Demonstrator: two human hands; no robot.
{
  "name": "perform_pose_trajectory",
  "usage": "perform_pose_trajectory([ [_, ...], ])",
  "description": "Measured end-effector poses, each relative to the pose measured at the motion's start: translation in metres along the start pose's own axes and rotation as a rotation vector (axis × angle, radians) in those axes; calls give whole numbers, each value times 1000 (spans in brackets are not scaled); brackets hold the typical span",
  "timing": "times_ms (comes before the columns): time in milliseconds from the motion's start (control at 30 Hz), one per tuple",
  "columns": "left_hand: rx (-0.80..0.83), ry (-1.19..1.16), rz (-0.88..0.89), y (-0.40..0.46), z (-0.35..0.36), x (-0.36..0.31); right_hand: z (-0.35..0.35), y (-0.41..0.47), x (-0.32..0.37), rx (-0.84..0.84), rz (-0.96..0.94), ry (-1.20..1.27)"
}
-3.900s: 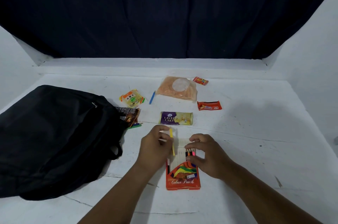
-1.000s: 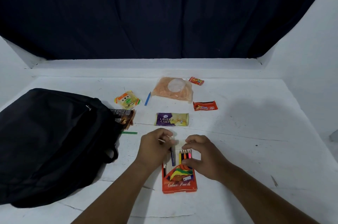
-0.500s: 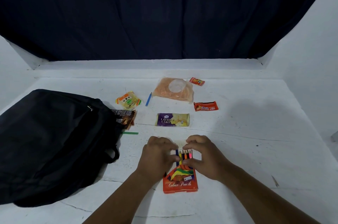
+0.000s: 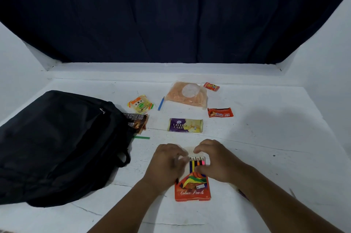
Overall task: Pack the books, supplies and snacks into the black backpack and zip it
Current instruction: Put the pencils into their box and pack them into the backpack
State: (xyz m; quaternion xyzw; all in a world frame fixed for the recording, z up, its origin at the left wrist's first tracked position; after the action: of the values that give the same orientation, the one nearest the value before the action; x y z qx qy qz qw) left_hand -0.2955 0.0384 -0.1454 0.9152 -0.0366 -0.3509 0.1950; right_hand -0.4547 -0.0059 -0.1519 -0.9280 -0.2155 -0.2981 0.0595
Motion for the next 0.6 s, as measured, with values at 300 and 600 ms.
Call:
perform_pose_trajectory([
  [300, 25, 518, -154, 40, -57, 76, -9, 40, 17, -197, -12, 100],
  [600, -126, 446, -84, 37, -60, 83, 18, 119, 59, -225, -179, 125],
])
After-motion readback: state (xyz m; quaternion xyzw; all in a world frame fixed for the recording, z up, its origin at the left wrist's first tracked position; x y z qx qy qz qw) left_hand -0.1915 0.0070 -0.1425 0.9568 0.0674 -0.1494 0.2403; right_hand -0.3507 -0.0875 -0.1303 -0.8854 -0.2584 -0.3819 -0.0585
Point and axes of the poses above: each hand's wrist, its own y-axis towards the middle knuckle, its own z-axis out of the palm, x = y × z, the point moved 7 cm from there along y, towards the middle knuckle, and after that the axes turned 12 degrees about -x, right-handed, at the moved point
